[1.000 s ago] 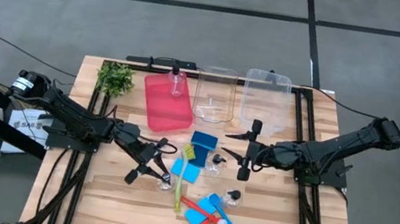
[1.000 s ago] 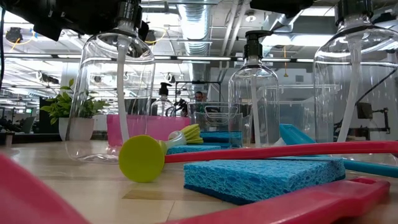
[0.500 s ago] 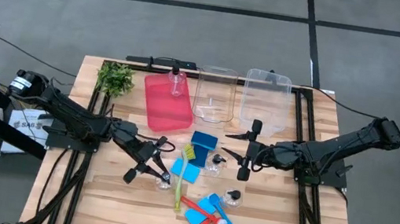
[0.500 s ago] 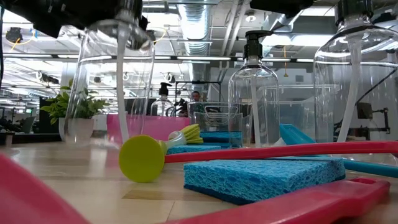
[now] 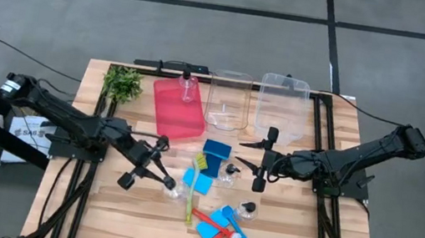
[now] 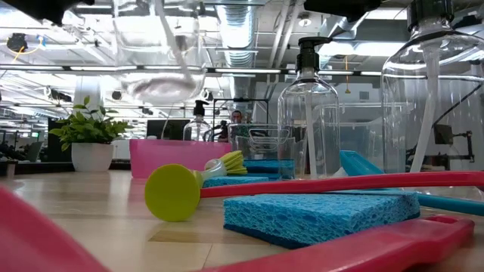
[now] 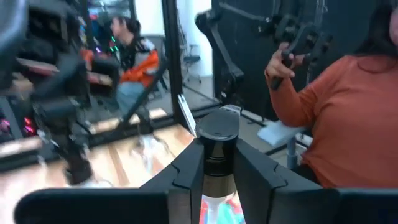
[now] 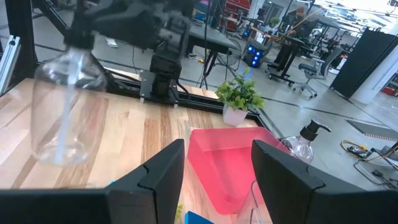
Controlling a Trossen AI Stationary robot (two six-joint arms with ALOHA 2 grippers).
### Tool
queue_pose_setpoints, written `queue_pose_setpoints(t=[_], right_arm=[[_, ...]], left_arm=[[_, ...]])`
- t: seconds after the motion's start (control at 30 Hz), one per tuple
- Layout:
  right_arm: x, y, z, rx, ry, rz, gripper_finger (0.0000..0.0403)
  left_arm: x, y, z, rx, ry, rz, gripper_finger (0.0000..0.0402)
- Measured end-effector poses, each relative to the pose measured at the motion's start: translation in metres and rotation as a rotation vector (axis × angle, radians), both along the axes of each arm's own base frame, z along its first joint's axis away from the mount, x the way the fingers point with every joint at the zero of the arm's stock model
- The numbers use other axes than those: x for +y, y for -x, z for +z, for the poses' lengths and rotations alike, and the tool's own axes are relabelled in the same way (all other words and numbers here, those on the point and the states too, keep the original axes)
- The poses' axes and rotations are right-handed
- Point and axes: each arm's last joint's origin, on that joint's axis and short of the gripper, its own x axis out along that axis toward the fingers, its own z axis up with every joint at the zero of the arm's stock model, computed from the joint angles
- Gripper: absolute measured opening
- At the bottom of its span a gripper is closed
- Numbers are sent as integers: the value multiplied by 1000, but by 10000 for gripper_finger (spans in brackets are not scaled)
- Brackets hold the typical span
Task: Pick & Place Kitchen Sink Supplies
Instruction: Put the transparent soap dispenser into the red bin
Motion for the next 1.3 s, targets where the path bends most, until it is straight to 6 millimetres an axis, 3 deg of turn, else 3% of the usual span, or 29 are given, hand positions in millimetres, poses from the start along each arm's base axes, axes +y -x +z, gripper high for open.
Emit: queue_pose_setpoints(t=[0.53,0.77,1.1,1.3], right_arm=[[0,0,0,0,0,0,182],[0,0,0,0,0,0,182],[0,0,0,3,1,1,182],[0,0,0,3,1,1,182]], left_arm=[[49,26,37,-216,-18,229,40],[72,29,36,-175,-15,353,11],[61,26,22,-33,-2,292,11],[44,28,18,19,-8,197,56]])
